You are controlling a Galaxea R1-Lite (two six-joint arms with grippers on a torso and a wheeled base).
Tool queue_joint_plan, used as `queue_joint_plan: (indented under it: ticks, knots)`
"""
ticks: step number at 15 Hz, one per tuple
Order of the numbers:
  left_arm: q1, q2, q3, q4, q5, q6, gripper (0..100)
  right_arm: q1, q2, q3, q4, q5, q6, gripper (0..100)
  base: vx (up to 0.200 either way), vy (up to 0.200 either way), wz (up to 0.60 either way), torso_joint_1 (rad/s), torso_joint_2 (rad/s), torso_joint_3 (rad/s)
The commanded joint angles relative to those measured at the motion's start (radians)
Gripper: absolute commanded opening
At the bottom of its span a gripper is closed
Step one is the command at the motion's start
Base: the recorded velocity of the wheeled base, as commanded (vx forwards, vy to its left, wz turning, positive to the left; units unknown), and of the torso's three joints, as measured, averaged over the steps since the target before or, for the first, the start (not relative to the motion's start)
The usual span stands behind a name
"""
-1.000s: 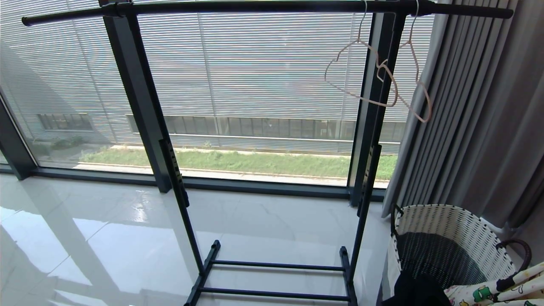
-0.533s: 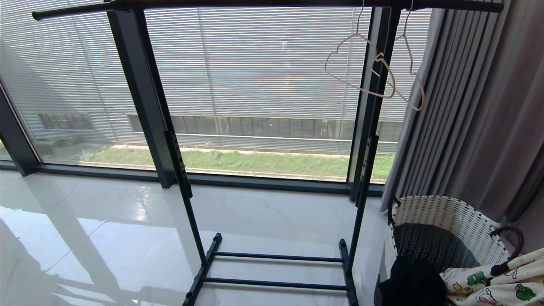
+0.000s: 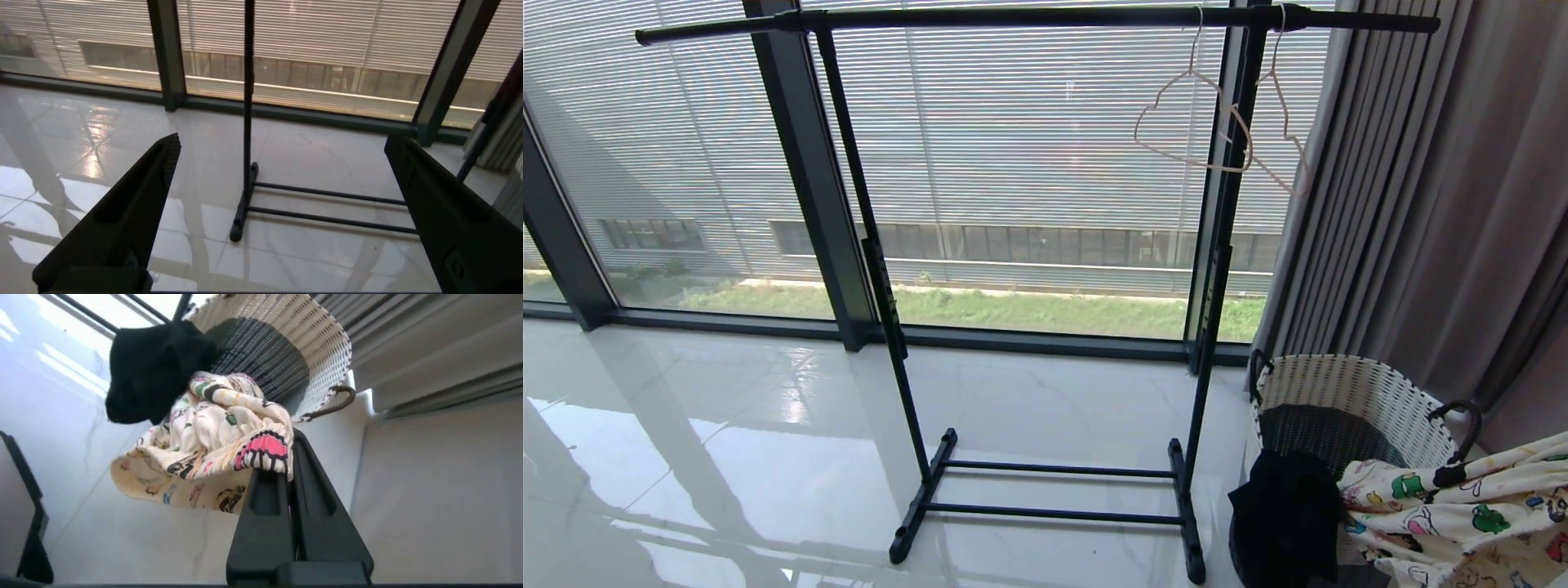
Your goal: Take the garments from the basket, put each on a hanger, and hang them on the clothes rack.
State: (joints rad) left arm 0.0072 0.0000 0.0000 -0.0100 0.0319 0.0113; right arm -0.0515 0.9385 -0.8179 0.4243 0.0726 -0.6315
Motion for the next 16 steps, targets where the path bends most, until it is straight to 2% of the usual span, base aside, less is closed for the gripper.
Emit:
queue_joint_plan:
  ticks: [1,3,4,6,8,9,10,12,13,16]
  knots:
    - [0.000,0.000,0.000,-0.001,0.000,-0.001,100,0.021,0.051,-0.035,-0.002,0.038,0.022,0,0.000,0.000,0.00,0.000,0.00,0.000]
    - [-0.003,0.000,0.000,-0.001,-0.001,0.012,100,0.087,0.068,-0.078,-0.002,0.122,0.124,0,0.000,0.000,0.00,0.000,0.00,0.000]
    - [-0.004,0.000,0.000,-0.001,-0.007,0.041,100,0.133,0.079,-0.110,-0.002,0.139,0.190,0,0.000,0.000,0.00,0.000,0.00,0.000]
    - [-0.004,0.000,0.000,-0.005,-0.010,0.090,100,0.220,0.089,-0.176,-0.001,0.141,0.299,0,0.000,0.000,0.00,0.000,0.00,0.000]
    - [-0.004,0.000,-0.006,-0.010,-0.012,0.088,100,0.252,0.121,-0.261,0.002,0.139,0.343,0,0.000,0.000,0.00,0.000,0.00,0.000]
    - [-0.023,0.074,-0.109,-0.025,-0.024,0.032,100,0.254,0.140,-0.288,0.004,0.139,0.343,0,0.000,0.000,0.00,0.000,0.00,0.000]
    - [-0.052,0.253,-0.244,-0.059,-0.024,-0.099,100,0.254,0.158,-0.314,0.004,0.142,0.348,0,0.000,0.000,0.00,0.000,0.00,0.000]
    - [-0.050,0.502,-0.428,-0.159,-0.024,-0.113,100,0.286,0.200,-0.360,0.002,0.144,0.372,0,0.000,0.000,0.00,0.000,0.00,0.000]
    - [-0.066,0.589,-0.495,-0.176,-0.033,-0.108,100,0.315,0.226,-0.394,0.002,0.144,0.389,0,0.000,0.000,0.00,0.000,0.00,0.000]
    - [-0.197,0.839,-0.634,-0.281,-0.032,-0.086,100,0.386,0.304,-0.500,0.001,0.145,0.409,0,0.000,0.000,0.00,0.000,0.00,0.000]
